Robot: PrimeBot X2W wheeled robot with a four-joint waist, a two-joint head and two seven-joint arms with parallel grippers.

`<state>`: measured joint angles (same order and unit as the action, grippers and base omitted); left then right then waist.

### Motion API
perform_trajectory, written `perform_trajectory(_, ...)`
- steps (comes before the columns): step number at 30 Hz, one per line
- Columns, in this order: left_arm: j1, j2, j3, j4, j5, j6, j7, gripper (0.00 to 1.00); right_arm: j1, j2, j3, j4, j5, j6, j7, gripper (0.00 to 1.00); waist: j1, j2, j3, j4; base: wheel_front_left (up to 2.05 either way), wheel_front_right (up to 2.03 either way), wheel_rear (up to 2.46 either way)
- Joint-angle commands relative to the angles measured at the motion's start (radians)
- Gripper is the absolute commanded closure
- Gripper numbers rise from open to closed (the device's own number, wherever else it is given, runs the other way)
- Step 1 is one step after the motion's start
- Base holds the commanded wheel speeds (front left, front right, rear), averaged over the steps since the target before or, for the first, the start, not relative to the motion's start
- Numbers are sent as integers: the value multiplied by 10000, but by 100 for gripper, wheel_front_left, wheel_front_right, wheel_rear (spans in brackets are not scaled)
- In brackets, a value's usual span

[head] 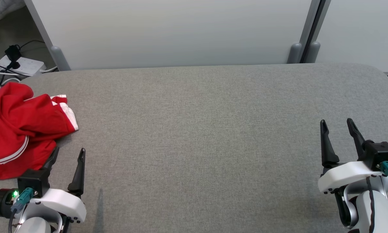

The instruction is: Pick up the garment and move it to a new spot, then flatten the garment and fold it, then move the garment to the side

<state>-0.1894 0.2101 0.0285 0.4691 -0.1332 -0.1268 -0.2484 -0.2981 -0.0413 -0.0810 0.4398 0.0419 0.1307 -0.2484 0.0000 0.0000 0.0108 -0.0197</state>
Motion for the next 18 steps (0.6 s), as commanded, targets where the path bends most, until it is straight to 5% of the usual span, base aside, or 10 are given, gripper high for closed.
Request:
perform_trajectory(1,-550,273,372,-195,97,-39,-134,0,-297,-89,280,-202,-82,0,-134,0,0,0,4,12,0,0,0)
perform_trajectory(18,-549,264,594,-161,-397,-39,-134,0,-351,-89,995,-348,65,0,-134,0,0,0,226,1240,0,0,0)
